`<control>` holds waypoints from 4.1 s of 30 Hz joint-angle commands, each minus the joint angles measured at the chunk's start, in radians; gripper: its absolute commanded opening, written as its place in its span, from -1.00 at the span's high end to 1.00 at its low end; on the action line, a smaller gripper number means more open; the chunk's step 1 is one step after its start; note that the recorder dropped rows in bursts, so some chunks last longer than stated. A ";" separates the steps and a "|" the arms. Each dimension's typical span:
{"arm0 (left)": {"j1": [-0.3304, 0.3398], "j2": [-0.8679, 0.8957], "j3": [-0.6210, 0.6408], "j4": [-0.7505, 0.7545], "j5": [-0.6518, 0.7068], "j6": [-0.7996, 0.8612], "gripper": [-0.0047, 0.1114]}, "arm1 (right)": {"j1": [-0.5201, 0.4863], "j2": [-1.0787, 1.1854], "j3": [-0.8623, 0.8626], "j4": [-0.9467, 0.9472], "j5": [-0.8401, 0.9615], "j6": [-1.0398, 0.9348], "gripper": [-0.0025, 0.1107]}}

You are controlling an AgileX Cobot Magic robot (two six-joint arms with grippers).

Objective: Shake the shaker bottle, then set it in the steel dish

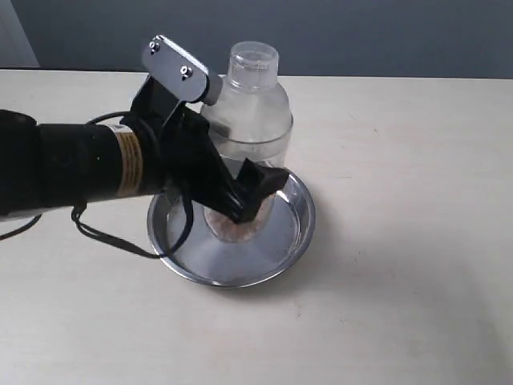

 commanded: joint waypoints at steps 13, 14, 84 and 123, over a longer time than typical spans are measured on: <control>0.047 -0.153 -0.148 0.024 -0.213 -0.101 0.91 | -0.003 -0.005 0.001 0.001 -0.013 -0.002 0.97; 0.042 -0.147 -0.132 0.038 -0.145 -0.138 0.91 | -0.003 -0.005 0.001 0.001 -0.013 -0.002 0.97; 0.020 0.067 -0.034 -0.276 -0.047 0.239 0.91 | -0.003 -0.005 0.001 0.001 -0.013 -0.002 0.97; 0.019 -0.064 0.025 -0.372 -0.104 0.283 0.91 | -0.003 -0.005 0.001 0.001 -0.013 -0.002 0.97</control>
